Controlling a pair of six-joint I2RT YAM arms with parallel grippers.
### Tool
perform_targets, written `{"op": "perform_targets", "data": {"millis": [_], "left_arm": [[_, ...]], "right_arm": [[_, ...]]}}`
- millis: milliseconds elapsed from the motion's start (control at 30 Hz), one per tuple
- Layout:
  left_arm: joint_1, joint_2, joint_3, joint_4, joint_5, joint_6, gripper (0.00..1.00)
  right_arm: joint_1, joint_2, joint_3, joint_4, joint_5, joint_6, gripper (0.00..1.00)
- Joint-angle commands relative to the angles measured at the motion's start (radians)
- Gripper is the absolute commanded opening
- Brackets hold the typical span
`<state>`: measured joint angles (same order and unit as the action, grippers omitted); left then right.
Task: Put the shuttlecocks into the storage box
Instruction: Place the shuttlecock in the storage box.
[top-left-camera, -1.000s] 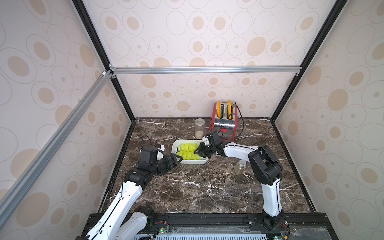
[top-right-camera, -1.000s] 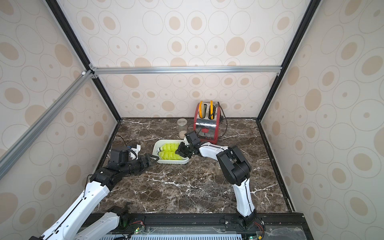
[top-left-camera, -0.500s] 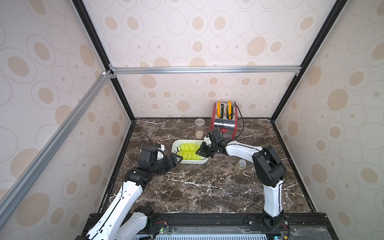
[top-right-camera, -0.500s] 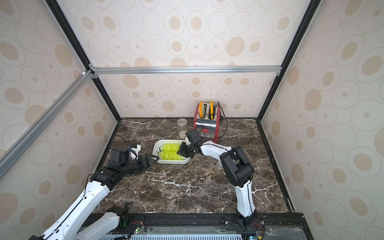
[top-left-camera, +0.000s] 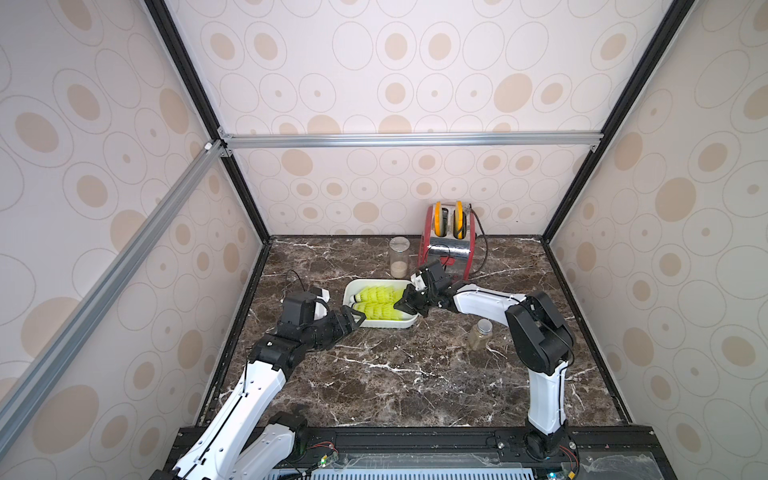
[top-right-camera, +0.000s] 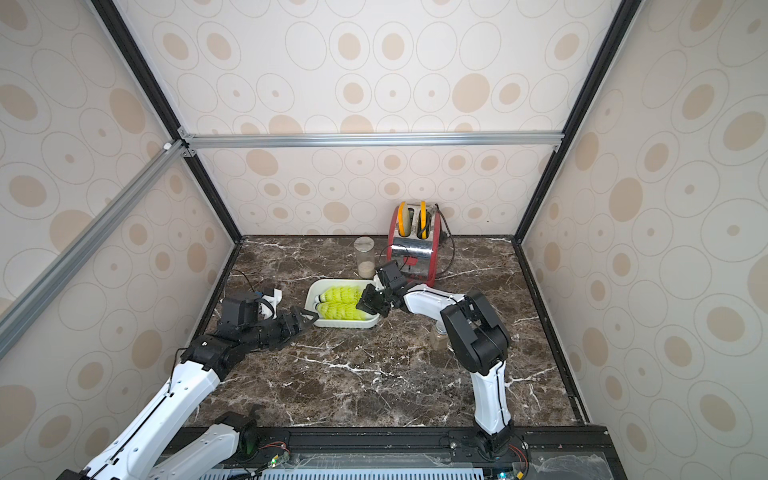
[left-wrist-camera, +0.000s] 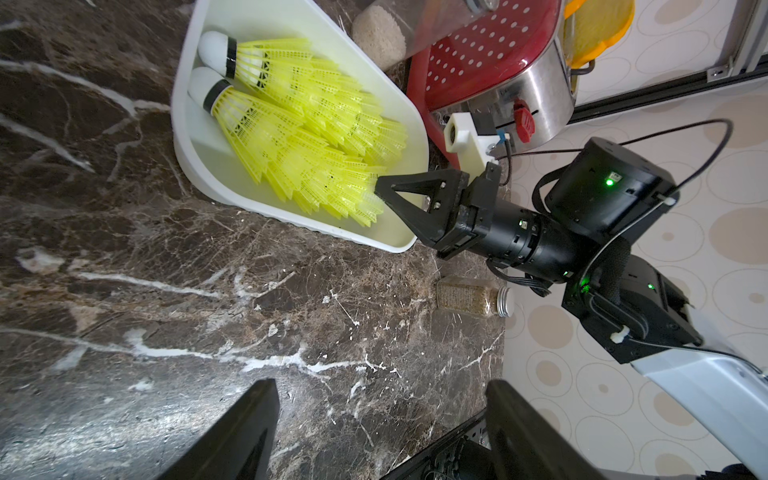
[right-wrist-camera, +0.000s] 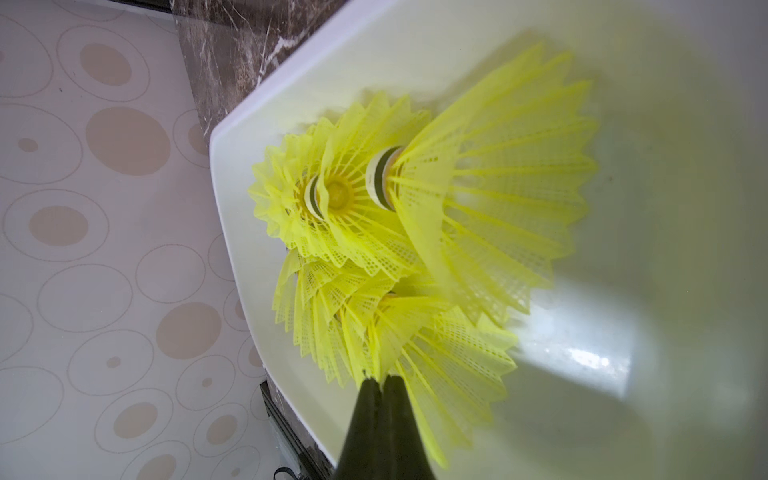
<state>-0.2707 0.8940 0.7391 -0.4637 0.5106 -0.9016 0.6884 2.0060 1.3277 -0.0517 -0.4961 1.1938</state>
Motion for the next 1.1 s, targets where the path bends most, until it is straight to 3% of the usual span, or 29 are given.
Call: {"op": "perform_targets", "data": {"millis": [0, 467, 567, 633, 800, 1067], "left_arm": [[-0.006, 0.004, 0.036, 0.011, 0.000, 0.003, 0.81], [-0.005, 0.026, 0.049, 0.014, 0.003, 0.010, 0.81], [-0.006, 0.027, 0.050, 0.016, 0.003, 0.010, 0.81], [-0.006, 0.029, 0.050, 0.020, 0.005, 0.009, 0.81], [-0.006, 0.033, 0.046, 0.029, 0.005, 0.009, 0.81], [-0.007, 0.032, 0.048, 0.034, 0.005, 0.007, 0.81]], "right_arm": [[-0.007, 0.014, -0.009, 0.070, -0.018, 0.043, 0.00], [-0.009, 0.038, 0.025, -0.002, -0.042, 0.017, 0.00], [-0.009, 0.024, 0.040, -0.055, -0.031, -0.022, 0.18], [-0.009, 0.009, 0.049, -0.088, -0.015, -0.049, 0.25], [-0.011, -0.018, 0.080, -0.175, 0.015, -0.103, 0.36], [-0.010, -0.040, 0.088, -0.212, 0.037, -0.125, 0.44]]}}
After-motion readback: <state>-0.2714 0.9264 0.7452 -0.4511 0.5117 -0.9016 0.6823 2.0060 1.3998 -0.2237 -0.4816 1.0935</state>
